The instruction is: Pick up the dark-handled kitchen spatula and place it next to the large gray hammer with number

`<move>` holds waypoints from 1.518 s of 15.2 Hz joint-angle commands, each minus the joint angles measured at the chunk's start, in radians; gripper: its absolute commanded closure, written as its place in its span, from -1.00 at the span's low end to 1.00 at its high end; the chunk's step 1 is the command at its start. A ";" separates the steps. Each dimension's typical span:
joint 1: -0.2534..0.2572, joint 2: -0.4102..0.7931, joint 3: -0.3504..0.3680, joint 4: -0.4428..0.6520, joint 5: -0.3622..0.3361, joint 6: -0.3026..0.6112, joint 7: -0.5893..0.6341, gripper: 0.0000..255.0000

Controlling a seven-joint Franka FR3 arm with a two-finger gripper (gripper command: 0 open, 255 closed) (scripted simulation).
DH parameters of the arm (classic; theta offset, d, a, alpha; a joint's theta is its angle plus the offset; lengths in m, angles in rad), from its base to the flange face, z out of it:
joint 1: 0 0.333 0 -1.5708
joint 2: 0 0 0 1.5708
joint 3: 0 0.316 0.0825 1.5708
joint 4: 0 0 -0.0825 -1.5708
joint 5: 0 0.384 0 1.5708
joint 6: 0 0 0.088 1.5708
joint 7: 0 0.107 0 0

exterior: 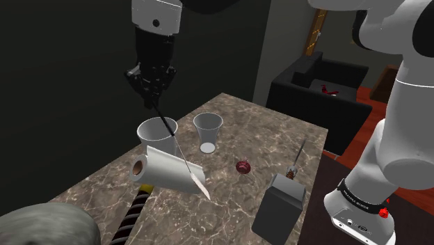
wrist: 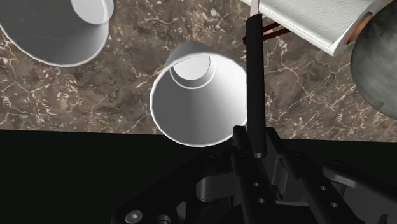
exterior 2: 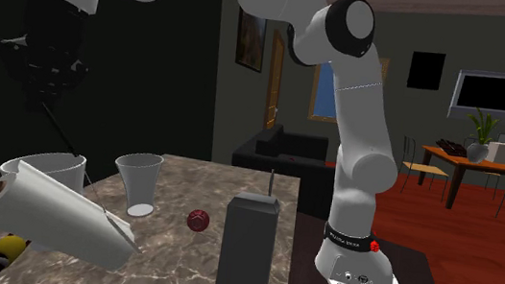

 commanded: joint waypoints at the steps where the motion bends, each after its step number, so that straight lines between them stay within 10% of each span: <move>1: 0.005 0.003 0.001 0.030 -0.003 -0.027 0.005 1.00; 23: 0.180 0.225 -0.009 0.673 -0.139 -0.460 0.046 1.00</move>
